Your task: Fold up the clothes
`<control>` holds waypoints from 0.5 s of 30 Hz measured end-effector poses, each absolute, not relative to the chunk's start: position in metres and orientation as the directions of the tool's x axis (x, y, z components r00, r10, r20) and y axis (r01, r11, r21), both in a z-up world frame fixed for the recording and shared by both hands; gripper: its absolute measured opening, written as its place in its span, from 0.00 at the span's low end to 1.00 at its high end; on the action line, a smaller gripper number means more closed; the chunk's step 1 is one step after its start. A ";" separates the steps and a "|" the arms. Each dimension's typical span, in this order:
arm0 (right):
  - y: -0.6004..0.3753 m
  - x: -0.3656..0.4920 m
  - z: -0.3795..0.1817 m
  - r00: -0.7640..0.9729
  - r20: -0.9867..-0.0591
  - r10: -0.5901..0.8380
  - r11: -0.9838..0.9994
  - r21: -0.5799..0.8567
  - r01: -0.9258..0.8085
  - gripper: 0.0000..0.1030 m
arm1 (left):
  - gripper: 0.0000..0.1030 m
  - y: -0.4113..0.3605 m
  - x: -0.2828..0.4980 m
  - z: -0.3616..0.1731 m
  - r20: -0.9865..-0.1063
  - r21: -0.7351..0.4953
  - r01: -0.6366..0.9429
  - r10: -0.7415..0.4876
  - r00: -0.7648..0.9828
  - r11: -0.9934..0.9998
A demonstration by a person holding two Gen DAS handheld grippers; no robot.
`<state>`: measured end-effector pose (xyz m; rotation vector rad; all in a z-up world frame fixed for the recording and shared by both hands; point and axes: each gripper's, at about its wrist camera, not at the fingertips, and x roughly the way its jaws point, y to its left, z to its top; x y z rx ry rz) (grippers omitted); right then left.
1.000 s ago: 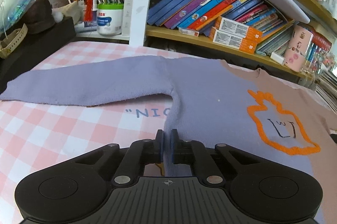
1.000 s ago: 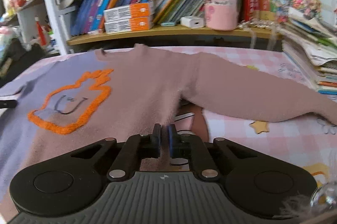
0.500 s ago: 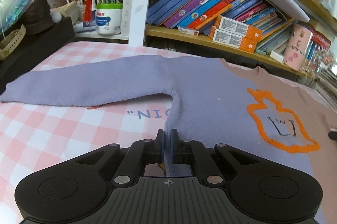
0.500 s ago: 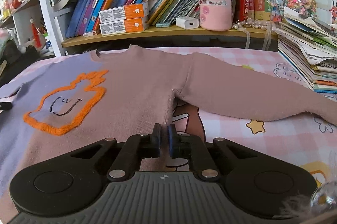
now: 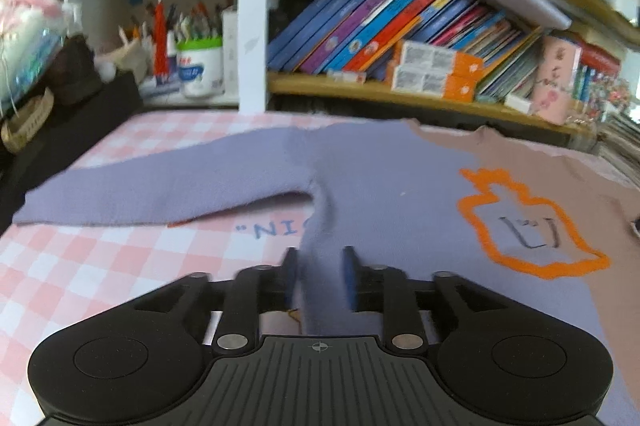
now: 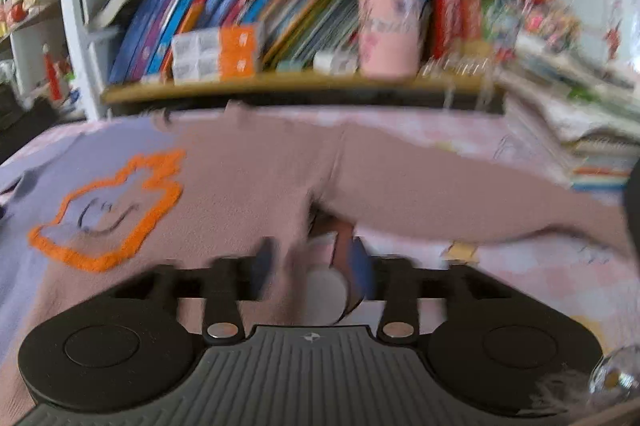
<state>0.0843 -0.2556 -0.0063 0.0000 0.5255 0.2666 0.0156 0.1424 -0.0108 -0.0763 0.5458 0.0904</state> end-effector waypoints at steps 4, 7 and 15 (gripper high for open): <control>-0.247 0.077 0.000 0.858 -0.430 0.283 0.957 0.063 -0.284 0.68 | 0.75 0.138 -0.002 -0.001 -0.452 0.018 -0.106 0.103 0.886 0.994; -0.238 0.073 0.002 0.861 -0.401 0.315 0.946 0.055 -0.320 0.85 | 0.85 0.141 -0.011 0.004 -0.440 0.042 -0.119 0.125 0.889 0.992; -0.209 0.053 0.004 0.817 -0.385 0.428 0.893 0.041 -0.449 1.00 | 0.99 0.180 -0.024 0.002 -0.485 0.004 -0.250 0.221 0.846 0.968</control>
